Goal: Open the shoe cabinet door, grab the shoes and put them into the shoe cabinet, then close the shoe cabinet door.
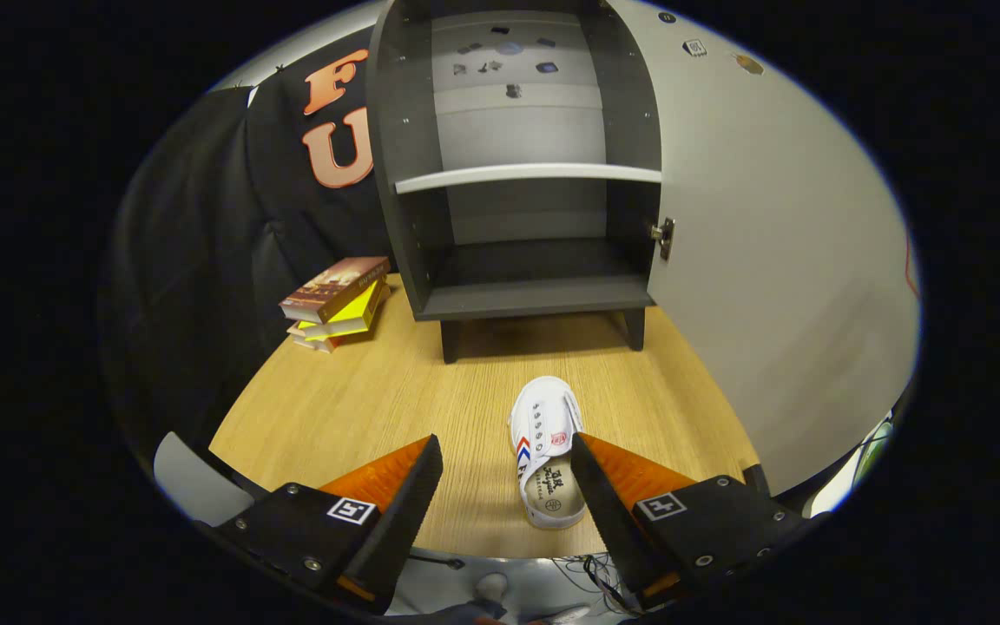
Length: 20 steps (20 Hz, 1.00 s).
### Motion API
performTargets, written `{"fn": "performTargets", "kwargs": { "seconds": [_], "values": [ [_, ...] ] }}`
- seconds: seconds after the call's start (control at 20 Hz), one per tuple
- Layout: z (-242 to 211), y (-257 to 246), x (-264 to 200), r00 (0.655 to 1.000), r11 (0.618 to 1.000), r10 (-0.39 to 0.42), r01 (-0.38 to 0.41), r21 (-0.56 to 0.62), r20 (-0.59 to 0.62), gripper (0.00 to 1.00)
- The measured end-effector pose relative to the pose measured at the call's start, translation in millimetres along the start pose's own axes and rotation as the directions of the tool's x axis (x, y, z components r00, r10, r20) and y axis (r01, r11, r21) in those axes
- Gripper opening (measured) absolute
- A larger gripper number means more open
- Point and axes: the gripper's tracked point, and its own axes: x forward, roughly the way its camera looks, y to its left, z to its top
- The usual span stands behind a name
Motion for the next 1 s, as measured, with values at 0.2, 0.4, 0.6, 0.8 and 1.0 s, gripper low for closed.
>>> {"fn": "performTargets", "kwargs": {
  "seconds": [0.2,0.4,0.6,0.8,1.0],
  "values": [
    [-39,-1,40,0.992,1.000,0.008,-0.009,-0.013,-0.126,0.93],
    [-64,-2,65,0.977,1.000,0.025,-0.024,0.006,-0.212,0.93],
    [-82,-6,82,0.962,0.999,0.026,-0.019,0.030,-0.273,0.87],
    [-81,-8,89,0.963,1.000,0.015,-0.010,0.022,-0.268,0.66],
    [-84,-10,96,0.959,1.000,0.006,-0.003,0.012,-0.284,0.51]
  ]
}}
